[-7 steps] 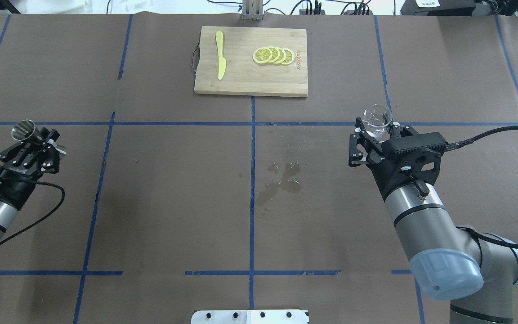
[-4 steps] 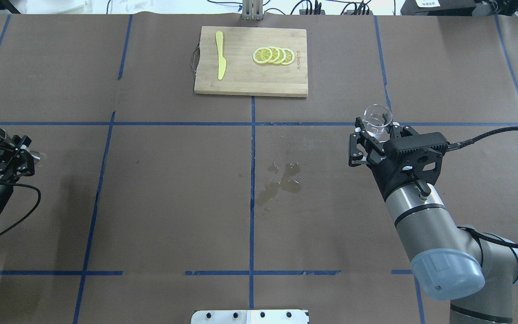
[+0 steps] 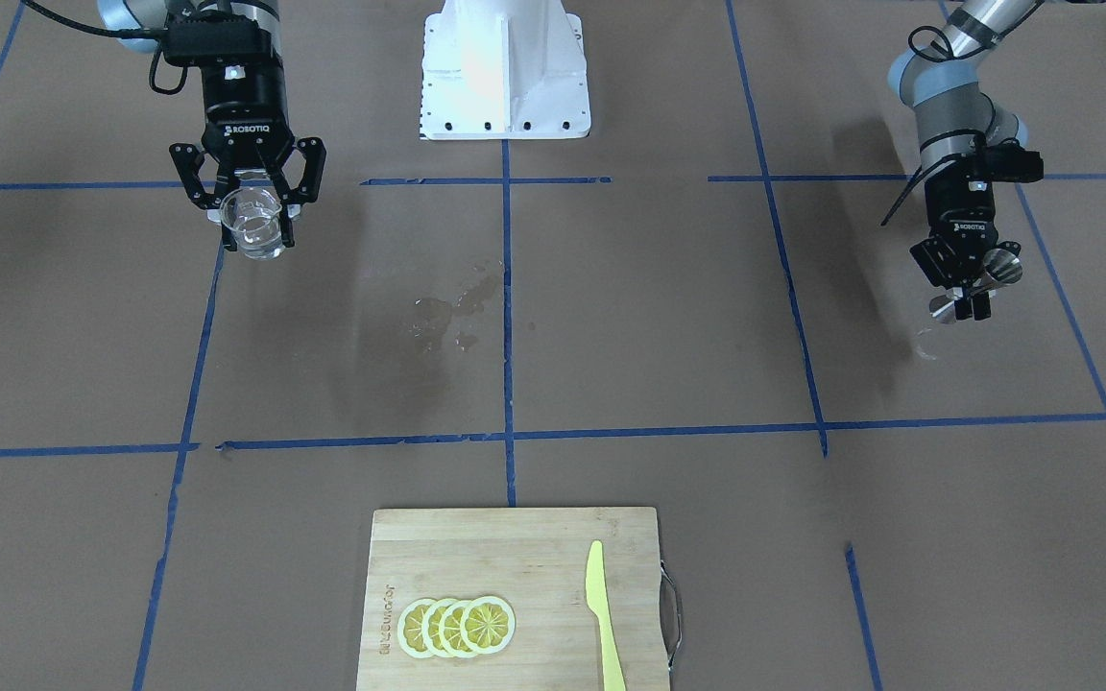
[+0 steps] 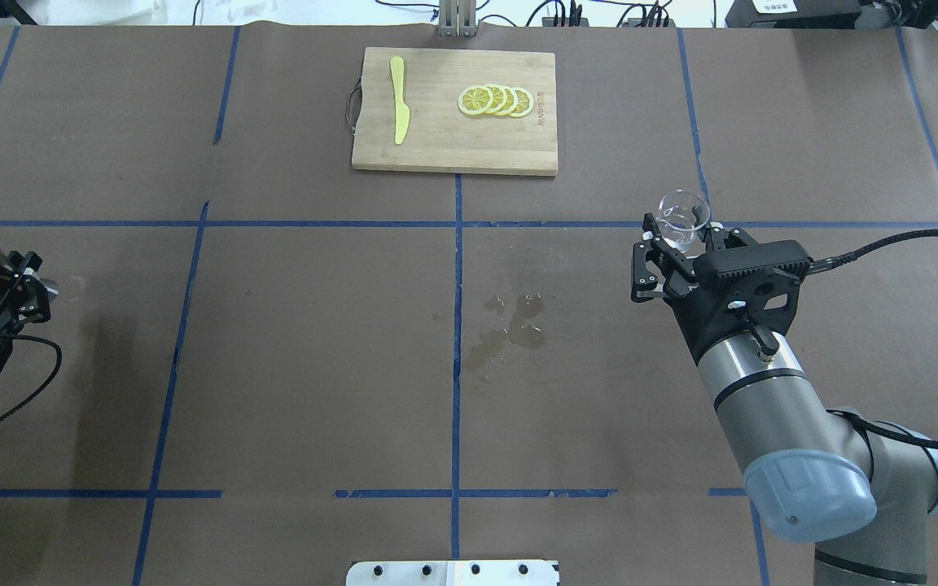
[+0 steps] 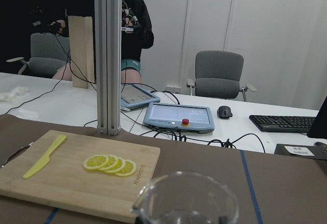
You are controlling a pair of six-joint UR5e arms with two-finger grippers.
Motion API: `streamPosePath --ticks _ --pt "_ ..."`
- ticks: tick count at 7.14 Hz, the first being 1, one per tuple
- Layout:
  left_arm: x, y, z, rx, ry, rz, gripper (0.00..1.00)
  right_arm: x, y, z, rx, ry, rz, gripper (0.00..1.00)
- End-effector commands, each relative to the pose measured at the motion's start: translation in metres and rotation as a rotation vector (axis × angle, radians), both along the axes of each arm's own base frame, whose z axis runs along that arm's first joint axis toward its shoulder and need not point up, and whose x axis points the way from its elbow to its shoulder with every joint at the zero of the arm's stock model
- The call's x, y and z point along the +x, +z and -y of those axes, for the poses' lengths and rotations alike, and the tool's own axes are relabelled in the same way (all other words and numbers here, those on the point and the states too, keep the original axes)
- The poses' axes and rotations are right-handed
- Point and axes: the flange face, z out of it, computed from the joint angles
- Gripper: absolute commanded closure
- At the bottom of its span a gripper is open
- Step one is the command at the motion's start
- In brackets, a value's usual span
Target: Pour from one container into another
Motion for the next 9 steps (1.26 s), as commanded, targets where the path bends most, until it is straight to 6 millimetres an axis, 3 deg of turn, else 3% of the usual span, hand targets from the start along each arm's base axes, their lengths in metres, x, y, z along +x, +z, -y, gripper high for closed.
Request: streamPosePath --ticks 1,4,9 --pt "0.005 0.013 -0.001 -0.025 0.029 0.000 1.00 -0.001 0.001 0.000 -0.001 0.000 -0.003 1.00" --pt "0.010 0.019 0.000 -0.031 0.032 0.016 1.00 -0.001 0.001 0.000 -0.001 0.000 -0.003 1.00" --pt "0.013 0.026 -0.001 -0.047 0.050 0.041 0.82 -0.002 0.003 0.000 -0.002 -0.002 -0.006 1.00"
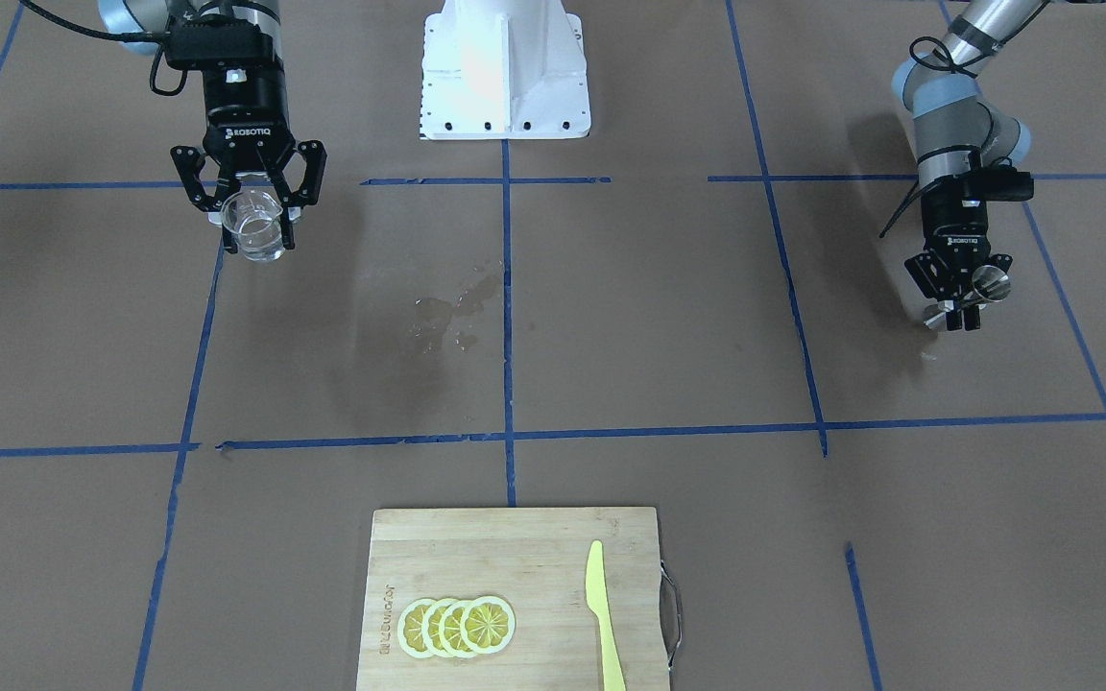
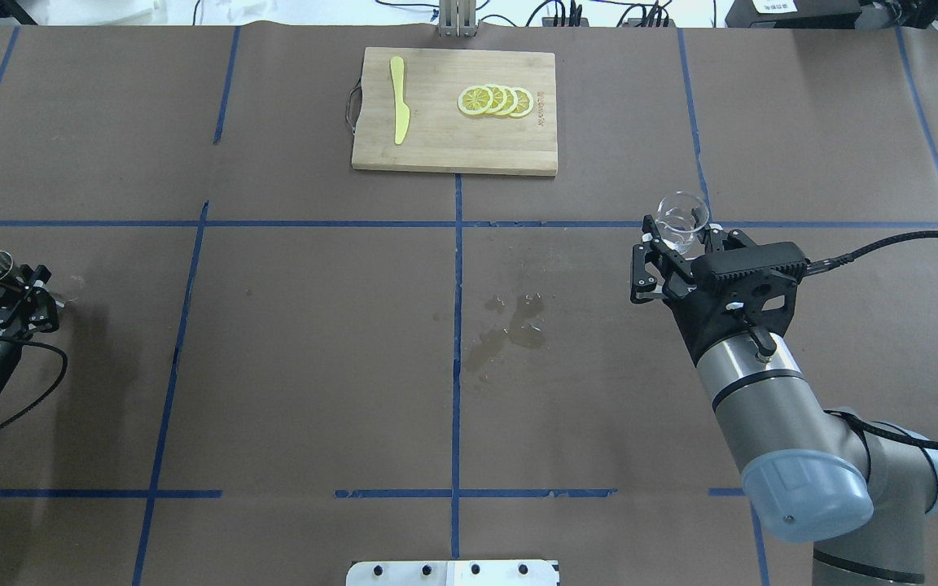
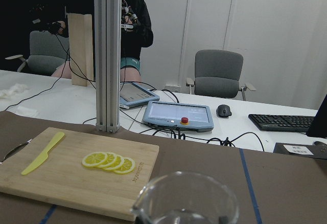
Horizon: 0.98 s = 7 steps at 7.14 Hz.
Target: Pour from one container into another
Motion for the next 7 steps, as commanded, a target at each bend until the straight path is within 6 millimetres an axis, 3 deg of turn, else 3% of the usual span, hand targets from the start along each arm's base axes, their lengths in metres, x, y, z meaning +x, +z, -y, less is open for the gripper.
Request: streamPosePath --ticks 1,6,7 --pt "0.0014 0.0024 -0.0005 -0.007 0.016 0.003 0.80 -0.0001 0.0000 -0.0001 0.000 0.000 0.000 1.00" --pt "0.0044 0.0033 -0.0015 -0.017 0.046 0.000 0.76 -0.0001 0.0000 -0.0001 0.000 0.000 0.000 1.00" --pt "0.0048 0.0040 -0.0020 -0.018 0.048 0.001 0.70 -0.0001 0.0000 -0.0001 0.000 0.000 0.000 1.00"
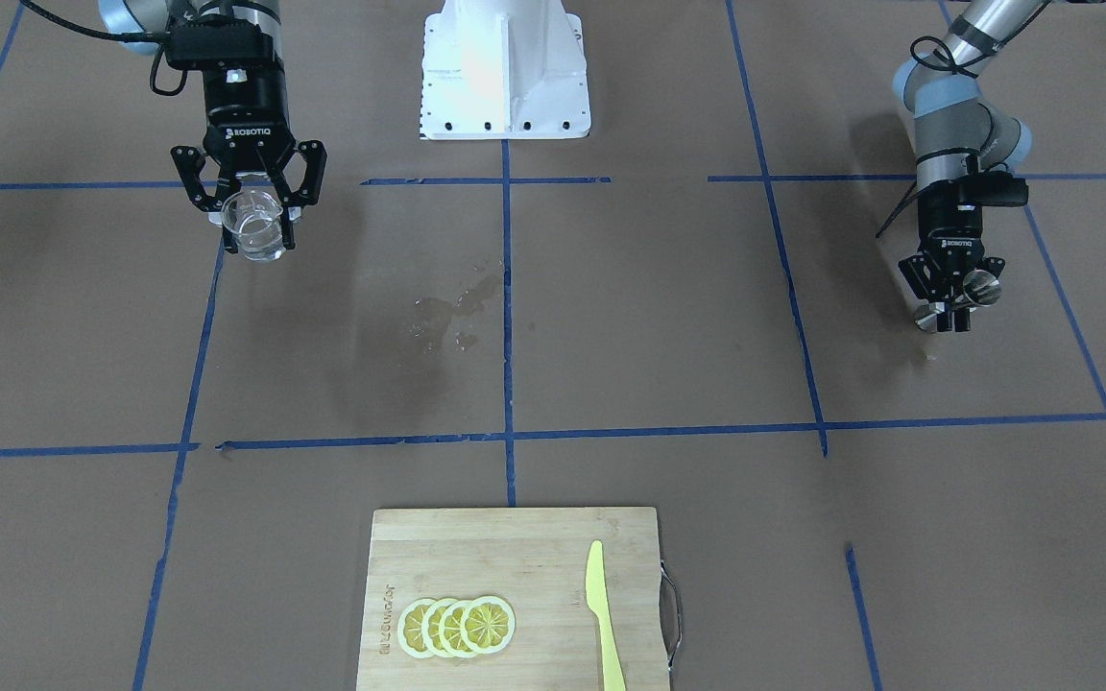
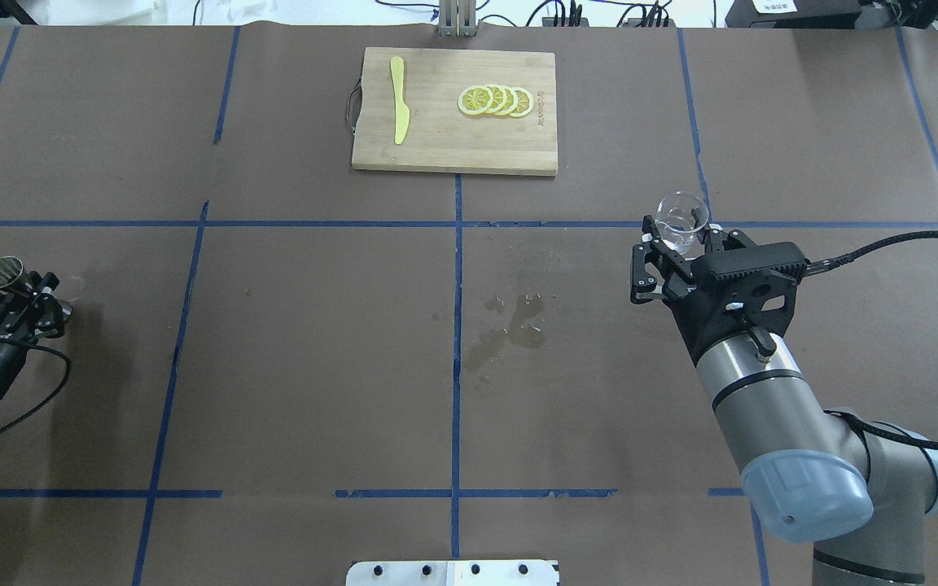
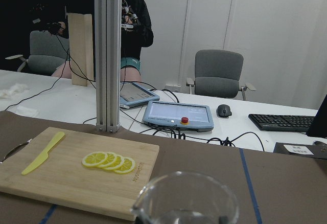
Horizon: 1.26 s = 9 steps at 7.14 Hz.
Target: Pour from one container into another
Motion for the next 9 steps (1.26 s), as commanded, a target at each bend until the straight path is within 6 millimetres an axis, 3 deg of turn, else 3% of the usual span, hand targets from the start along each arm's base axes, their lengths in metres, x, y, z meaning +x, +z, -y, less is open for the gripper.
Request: streamPosePath --ticks 1,2,3,6,9 --pt "0.000 0.001 0.000 -0.001 0.002 0.002 0.52 0.000 0.000 0.000 0.000 0.000 0.000 1.00" --pt "0.000 0.001 0.000 -0.002 0.003 0.003 0.35 0.000 0.001 0.000 0.000 0.000 -0.001 1.00" --pt "0.000 0.003 0.000 -0.003 0.003 0.005 0.02 0.000 0.001 0.000 0.000 0.000 -0.001 1.00" --pt "-0.004 0.006 -0.003 -0.009 0.018 0.006 0.00 0.000 -0.001 0.000 0.000 0.000 0.002 1.00" --pt "-0.029 0.026 -0.024 -0.048 0.098 -0.039 0.00 0.000 -0.002 0.000 0.001 0.000 0.006 1.00"
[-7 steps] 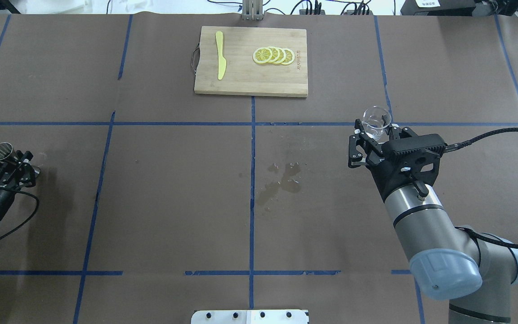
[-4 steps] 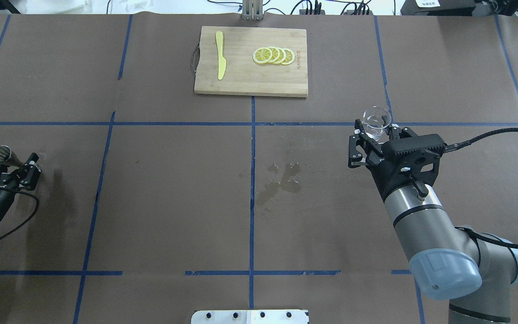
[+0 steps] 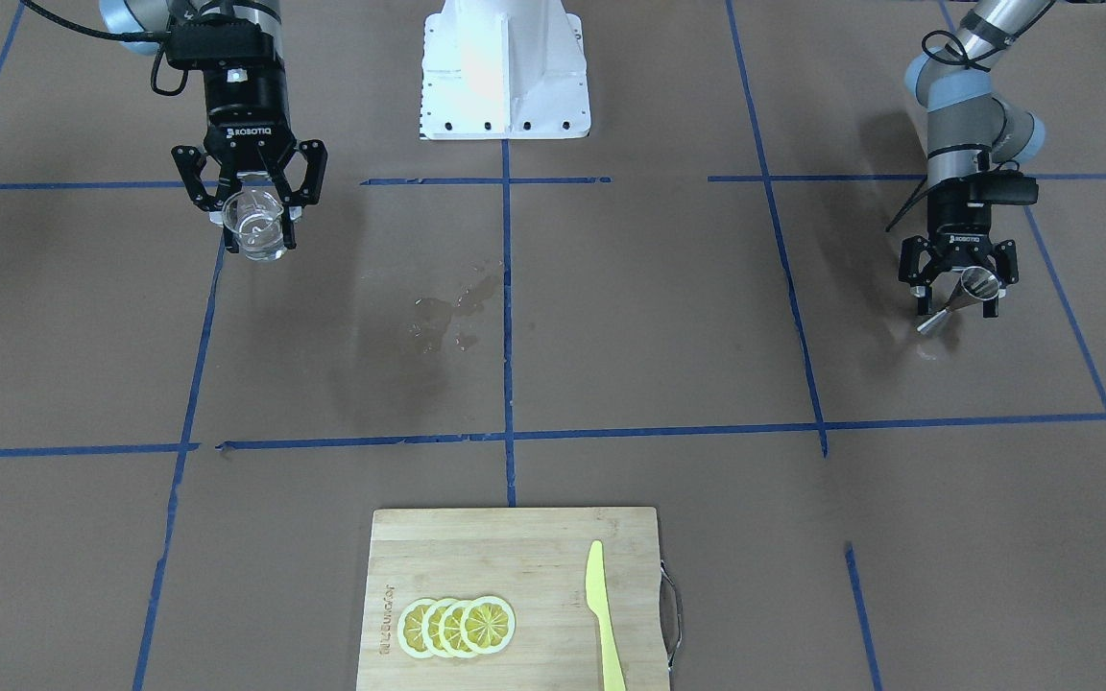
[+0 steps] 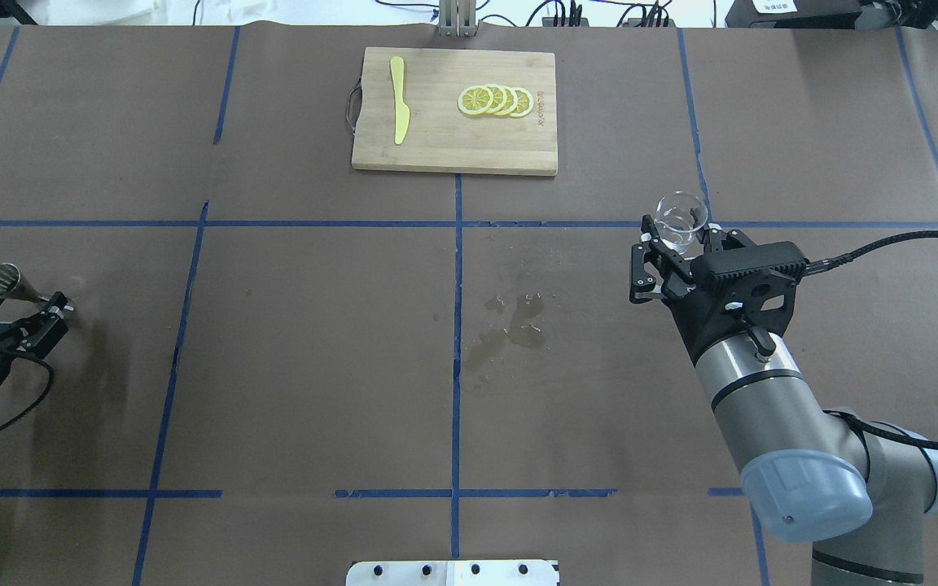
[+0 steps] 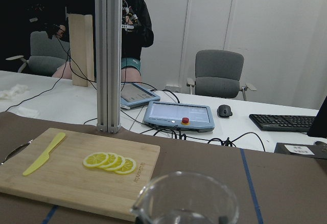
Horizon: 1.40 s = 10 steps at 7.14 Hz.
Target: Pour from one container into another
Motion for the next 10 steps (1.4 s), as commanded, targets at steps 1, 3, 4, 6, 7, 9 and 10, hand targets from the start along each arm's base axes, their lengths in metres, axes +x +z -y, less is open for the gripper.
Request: streamPosePath --ticks 1,3,4,6,7,9,10 --pt "-0.021 0.009 -0.021 -0.012 0.085 -0.062 0.00 0.000 -0.001 0.000 0.001 0.000 0.003 1.00" --pt "-0.041 -0.003 -0.037 -0.021 0.149 -0.080 0.00 0.000 -0.003 0.000 0.002 0.000 0.008 1.00" --pt "-0.059 -0.001 -0.046 -0.025 0.182 -0.089 0.00 0.000 -0.002 0.000 0.002 0.000 0.006 1.00" --pt "-0.100 0.004 -0.064 -0.040 0.221 -0.070 0.00 0.001 -0.002 0.000 0.002 0.000 0.006 1.00" --pt "-0.140 0.015 -0.077 -0.049 0.245 -0.059 0.00 0.000 -0.001 0.000 0.001 0.000 0.003 1.00" --pt "-0.165 0.027 -0.085 -0.069 0.261 -0.037 0.00 0.000 0.001 0.002 -0.002 0.002 -0.002 1.00" --pt "-0.171 0.037 -0.086 -0.086 0.267 -0.021 0.00 0.000 0.005 0.004 -0.008 -0.002 -0.009 1.00"
